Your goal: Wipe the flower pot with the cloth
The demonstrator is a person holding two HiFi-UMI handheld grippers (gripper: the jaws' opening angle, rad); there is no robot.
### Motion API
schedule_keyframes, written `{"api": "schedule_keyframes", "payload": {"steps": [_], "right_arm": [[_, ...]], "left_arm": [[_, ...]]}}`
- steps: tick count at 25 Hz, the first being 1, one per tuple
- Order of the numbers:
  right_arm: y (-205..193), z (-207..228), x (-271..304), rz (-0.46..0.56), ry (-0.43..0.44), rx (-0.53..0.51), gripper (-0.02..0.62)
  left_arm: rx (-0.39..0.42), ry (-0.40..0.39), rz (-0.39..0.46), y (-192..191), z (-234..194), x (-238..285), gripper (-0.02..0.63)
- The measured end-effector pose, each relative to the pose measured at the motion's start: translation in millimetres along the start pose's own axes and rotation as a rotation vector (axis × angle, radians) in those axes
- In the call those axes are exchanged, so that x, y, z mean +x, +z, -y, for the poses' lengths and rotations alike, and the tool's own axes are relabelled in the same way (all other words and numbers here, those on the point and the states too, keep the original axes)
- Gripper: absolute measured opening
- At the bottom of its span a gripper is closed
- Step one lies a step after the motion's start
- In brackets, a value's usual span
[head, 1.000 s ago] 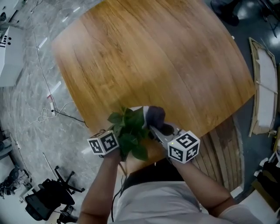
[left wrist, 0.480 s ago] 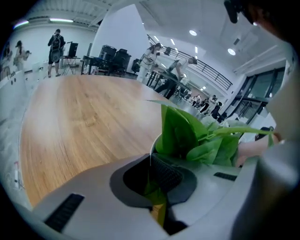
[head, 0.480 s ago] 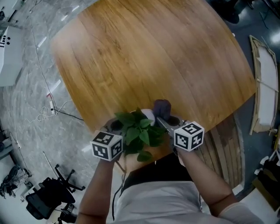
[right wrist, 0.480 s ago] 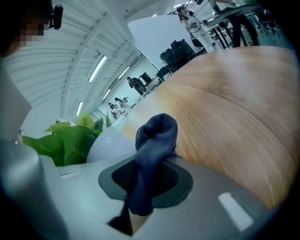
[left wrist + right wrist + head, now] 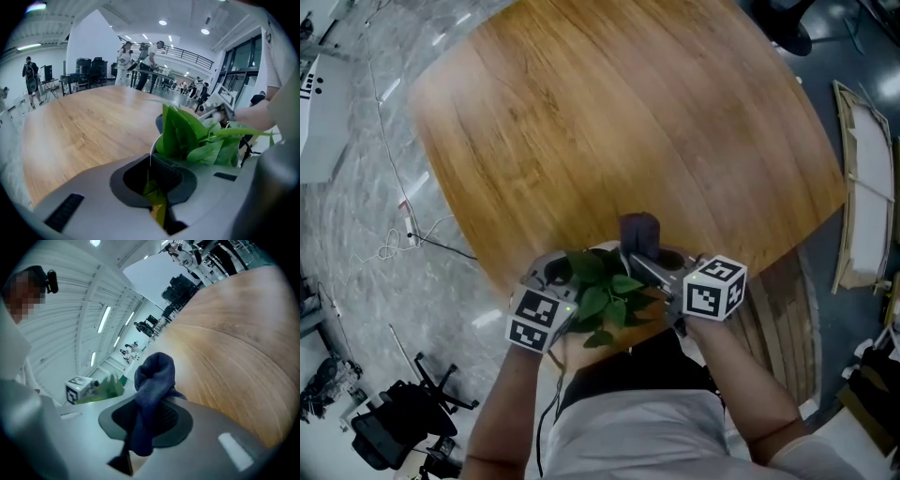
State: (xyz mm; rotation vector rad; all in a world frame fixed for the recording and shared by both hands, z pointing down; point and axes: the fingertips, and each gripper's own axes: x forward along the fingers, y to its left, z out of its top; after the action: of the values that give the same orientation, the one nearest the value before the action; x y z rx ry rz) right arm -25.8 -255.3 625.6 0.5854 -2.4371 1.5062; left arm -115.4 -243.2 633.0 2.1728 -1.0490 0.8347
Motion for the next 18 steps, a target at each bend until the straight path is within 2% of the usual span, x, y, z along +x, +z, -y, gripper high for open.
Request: {"api": "schedule_keyframes", "payload": {"steps": [3, 5, 7, 10, 13, 15, 18], "right_arm": [[-19.3, 44.5, 12.2, -0.077, -0.089, 0.012, 0.061], [-23.5, 54.3, 17.0, -0.105, -0.113, -0.005, 0.061], [-21.7, 48.0, 15.6, -0.108, -0.093, 0.002, 0.061], [-1.4, 5.2, -0.6, -0.065, 0.021, 0.048, 0.061], [19.4, -28.2, -10.0, -0.041, 0.09, 0.023, 0.063], [20.0, -19.3, -4.4, -0.044, 0.094, 0.029, 0.063], [6.1, 21.8, 14.7, -0.088, 0.044, 0.054, 0.061]], "left_arm": [[0.026, -0.001, 0.025, 5.7, 3.3, 3.6, 0.015], [0.032, 0.004, 0.034, 5.7, 3.4, 6.3, 0.015], [0.024, 0.007, 0.033, 3.0, 2.1, 6.9, 0.015], [0.015, 0.005, 0.016, 1.2, 1.3, 5.9, 0.015], [0.051, 0.003, 0.007, 4.3, 5.9, 4.4, 0.015], [0.089, 0.005, 0.013, 7.0, 9.2, 4.6, 0.015], [0.129, 0.004, 0.025, 11.6, 15.1, 8.7, 0.015]]}}
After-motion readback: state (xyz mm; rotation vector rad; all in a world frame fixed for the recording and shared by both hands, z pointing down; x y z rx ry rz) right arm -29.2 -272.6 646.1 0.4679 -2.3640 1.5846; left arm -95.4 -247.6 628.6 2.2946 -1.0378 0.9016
